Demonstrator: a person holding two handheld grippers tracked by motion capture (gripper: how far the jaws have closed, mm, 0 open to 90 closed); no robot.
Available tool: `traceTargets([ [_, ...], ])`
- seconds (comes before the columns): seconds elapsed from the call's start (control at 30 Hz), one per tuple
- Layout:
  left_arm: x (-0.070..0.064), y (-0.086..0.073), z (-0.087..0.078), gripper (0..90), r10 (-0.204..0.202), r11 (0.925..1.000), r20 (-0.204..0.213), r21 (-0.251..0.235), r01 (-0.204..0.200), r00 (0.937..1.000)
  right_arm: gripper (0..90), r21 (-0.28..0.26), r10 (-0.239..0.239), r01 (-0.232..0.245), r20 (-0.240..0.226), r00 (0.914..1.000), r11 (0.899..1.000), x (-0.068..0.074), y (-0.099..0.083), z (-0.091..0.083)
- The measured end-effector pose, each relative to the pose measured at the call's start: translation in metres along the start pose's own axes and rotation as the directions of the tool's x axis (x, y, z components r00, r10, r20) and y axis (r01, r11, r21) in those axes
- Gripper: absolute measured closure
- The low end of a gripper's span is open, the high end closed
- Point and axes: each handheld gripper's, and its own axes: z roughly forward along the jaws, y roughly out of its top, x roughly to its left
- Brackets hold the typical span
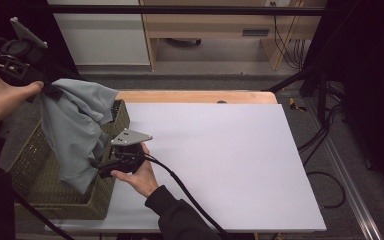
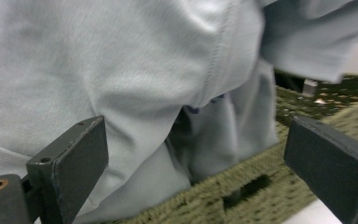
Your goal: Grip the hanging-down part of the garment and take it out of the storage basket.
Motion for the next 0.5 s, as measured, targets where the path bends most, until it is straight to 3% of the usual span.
traceTargets([
  [0.2, -0.001, -0.001, 0.001, 85.4, 0.005, 1.0000, 0.002, 0.003, -0.005, 1.0000, 7.6, 0.024, -0.007, 0.008, -0.021, 0.9998, 1.000, 0.009, -0.002, 0.022],
  [0.27, -0.001, -0.002, 0.000, 85.4, 0.008, 1.0000, 0.006, 0.003, -0.008, 1.0000, 8.4, 0.028, -0.030, 0.030, -0.023, 0.9993, 0.999, 0.009, -0.002, 0.028],
  [0.5, -0.002, -0.005, -0.003, 85.4, 0.009, 0.9999, 0.007, -0.006, -0.009, 0.9999, 11.5, 0.030, -0.029, 0.029, -0.009, 0.9995, 0.999, 0.008, -0.004, 0.039],
])
